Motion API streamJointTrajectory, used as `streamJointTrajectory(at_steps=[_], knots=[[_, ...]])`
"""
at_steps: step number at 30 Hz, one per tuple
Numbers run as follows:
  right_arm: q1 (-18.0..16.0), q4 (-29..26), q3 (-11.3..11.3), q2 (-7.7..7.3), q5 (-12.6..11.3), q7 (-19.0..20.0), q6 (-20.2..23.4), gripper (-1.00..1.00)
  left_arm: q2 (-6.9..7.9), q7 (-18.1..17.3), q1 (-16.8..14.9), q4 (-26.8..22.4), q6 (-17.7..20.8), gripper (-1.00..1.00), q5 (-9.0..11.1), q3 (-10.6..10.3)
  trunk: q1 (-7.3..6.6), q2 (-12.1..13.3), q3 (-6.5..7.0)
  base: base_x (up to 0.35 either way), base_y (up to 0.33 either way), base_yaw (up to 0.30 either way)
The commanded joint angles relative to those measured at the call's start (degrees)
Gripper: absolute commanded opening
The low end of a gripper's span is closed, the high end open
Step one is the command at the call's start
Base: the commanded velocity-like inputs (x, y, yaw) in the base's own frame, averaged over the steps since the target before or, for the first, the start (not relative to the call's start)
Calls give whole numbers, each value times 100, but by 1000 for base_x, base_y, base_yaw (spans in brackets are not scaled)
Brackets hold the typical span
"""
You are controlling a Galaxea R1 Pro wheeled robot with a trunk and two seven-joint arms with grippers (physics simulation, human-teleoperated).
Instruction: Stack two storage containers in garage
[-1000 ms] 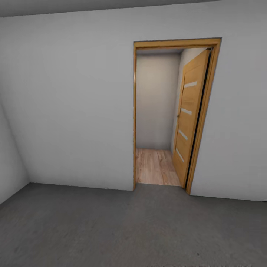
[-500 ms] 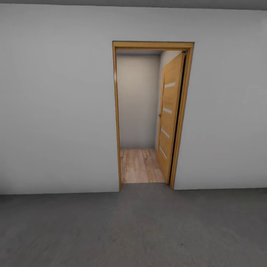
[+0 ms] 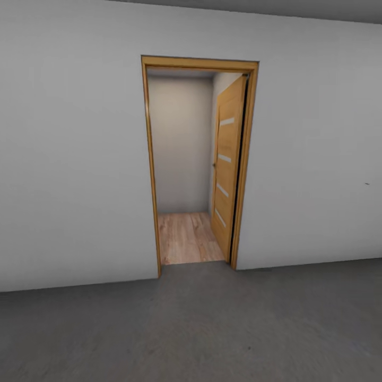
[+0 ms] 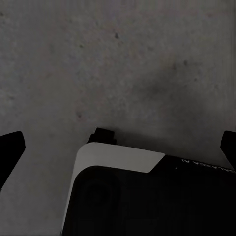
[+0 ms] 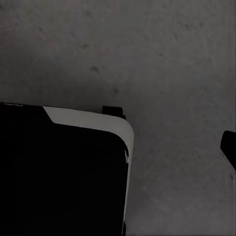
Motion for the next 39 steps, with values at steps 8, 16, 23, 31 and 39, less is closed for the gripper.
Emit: streamJointTrajectory(at_steps=[8, 16, 23, 31, 39], knots=[[-8, 17, 46, -3, -52, 2, -33, 100, 8, 12, -3, -1, 38, 100, 32, 14, 3, -5, -8, 304, -58, -6], [-8, 17, 42, -7, -60, 6, -34, 100, 12, 12, -3, -1, 42, 100, 41, 12, 3, -5, -8, 319, -102, 0], [-8, 17, 38, -7, -61, 7, -32, 100, 26, 11, -3, -1, 35, 100, 48, 12, 3, -5, -8, 320, -108, 0], [-8, 17, 10, 13, -69, 5, -21, 100, 36, 11, -5, -1, 33, 100, 50, 14, 3, -5, -8, 320, -101, 0], [-8, 17, 0, 22, -74, 2, -23, 100, 45, 11, -3, -1, 38, 100, 58, 18, 3, -5, -8, 320, -23, 1]])
